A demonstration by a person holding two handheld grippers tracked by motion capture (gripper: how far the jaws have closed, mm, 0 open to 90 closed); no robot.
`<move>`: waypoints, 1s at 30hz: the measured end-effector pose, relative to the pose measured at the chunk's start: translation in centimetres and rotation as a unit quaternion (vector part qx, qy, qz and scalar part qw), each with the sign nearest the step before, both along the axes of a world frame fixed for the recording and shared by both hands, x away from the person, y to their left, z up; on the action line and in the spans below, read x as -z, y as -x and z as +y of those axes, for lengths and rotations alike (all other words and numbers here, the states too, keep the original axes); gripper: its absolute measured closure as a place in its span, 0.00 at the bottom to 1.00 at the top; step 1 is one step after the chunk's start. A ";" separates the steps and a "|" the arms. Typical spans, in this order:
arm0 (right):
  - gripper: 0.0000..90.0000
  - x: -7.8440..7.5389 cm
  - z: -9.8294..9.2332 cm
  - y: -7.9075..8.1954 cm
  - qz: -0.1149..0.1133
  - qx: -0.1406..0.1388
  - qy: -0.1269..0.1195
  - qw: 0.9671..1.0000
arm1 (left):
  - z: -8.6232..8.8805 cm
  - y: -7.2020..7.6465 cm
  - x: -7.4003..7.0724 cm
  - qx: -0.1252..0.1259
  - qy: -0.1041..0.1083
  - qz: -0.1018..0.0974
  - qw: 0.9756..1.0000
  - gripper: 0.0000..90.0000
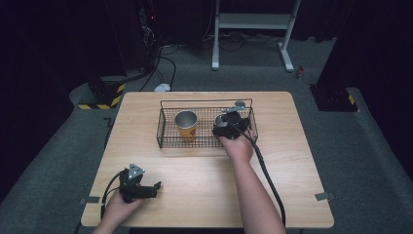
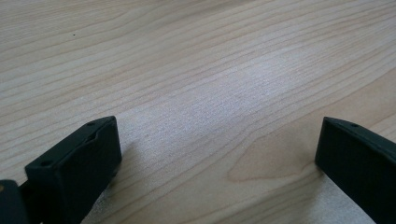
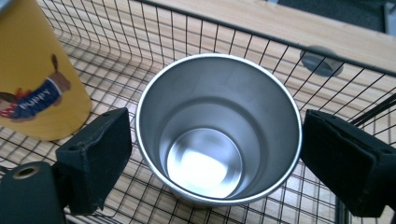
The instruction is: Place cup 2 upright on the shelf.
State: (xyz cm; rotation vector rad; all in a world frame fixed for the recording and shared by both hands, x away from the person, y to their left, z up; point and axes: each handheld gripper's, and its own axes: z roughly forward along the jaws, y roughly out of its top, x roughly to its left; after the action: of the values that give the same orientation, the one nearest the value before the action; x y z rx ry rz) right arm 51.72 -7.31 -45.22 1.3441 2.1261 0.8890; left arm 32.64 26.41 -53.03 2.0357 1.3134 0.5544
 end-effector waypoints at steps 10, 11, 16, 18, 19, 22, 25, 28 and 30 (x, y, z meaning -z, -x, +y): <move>0.11 -0.9 -0.9 1.1 -0.024 0.000 -0.021 0.999 | -0.1 0.0 0.0 -0.002 0.004 0.001 1.000 0.01; 0.11 -0.9 -1.3 1.4 -0.026 0.001 -0.023 0.999 | -0.1 0.0 0.1 -0.003 0.006 0.002 1.000 0.01; 0.11 -0.9 -2.2 2.3 -0.033 0.002 -0.030 0.999 | -0.2 0.0 0.1 -0.003 0.004 0.001 1.000 0.01; 0.11 -1.0 -2.7 2.8 -0.037 0.002 -0.036 0.999 | -0.2 0.0 0.1 -0.002 0.003 0.001 1.000 0.01; 0.11 -1.0 -2.9 3.0 -0.038 0.001 -0.038 0.999 | -0.2 0.0 0.1 -0.002 0.003 0.001 1.000 0.01; 0.11 -1.0 -3.6 3.9 -0.041 -0.001 -0.040 0.998 | -0.2 0.0 0.1 -0.002 0.003 0.001 1.000 0.01; 0.11 -1.0 -4.3 5.0 -0.046 -0.003 -0.045 0.998 | -0.2 0.0 0.1 -0.002 0.003 0.001 1.000 0.01; 0.11 -0.9 -5.1 6.1 -0.054 -0.006 -0.045 0.997 | -0.2 0.0 0.1 -0.002 0.003 0.001 1.000 0.01; 0.11 -0.9 -5.4 6.4 -0.054 -0.005 -0.046 0.997 | -0.2 0.0 0.1 -0.002 0.003 0.001 1.000 0.01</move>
State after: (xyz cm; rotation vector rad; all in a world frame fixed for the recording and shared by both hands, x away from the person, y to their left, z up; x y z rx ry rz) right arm 45.30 -12.67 -44.36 1.2996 2.0329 1.0503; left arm 32.62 26.24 -53.09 2.0294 1.3198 0.5493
